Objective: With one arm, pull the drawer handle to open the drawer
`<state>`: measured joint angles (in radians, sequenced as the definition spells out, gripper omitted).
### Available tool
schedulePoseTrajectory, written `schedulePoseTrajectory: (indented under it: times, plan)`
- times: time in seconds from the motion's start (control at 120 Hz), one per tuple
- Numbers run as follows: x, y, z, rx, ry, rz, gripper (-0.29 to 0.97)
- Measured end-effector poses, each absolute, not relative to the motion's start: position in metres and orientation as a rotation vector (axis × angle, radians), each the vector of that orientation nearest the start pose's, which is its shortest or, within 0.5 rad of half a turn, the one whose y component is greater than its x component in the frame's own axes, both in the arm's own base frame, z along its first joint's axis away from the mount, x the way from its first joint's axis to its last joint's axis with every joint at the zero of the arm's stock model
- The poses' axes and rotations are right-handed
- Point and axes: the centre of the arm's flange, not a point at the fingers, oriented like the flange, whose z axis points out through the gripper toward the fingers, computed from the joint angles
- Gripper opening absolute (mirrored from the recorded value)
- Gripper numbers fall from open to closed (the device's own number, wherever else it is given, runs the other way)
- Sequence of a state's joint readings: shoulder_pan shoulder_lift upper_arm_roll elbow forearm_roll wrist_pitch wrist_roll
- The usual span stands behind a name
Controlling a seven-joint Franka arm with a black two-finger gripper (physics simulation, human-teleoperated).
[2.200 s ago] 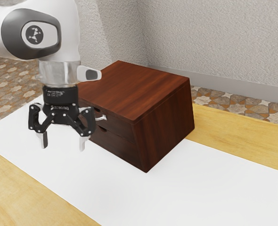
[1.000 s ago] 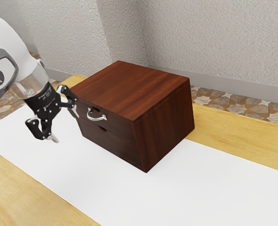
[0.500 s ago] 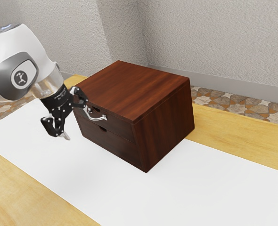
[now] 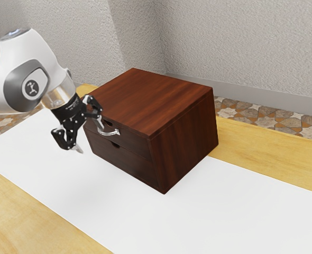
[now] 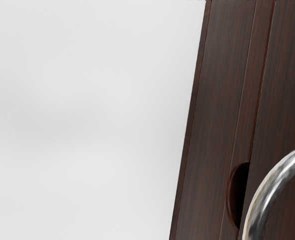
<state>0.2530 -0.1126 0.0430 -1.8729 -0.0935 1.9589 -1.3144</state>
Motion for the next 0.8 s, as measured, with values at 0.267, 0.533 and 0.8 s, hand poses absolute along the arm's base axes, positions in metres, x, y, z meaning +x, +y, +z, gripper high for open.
schedulePoseTrajectory:
  times: [0.267, 0.533, 0.8]
  plan:
    - [0.533, 0.158, 0.576, 2.026, 2.146, 0.214, 0.56]
    - [0.546, 0.164, 0.562, 2.043, 2.146, 0.200, 0.41]
    - [0.542, 0.166, 0.565, 2.046, 2.136, 0.208, 0.29]
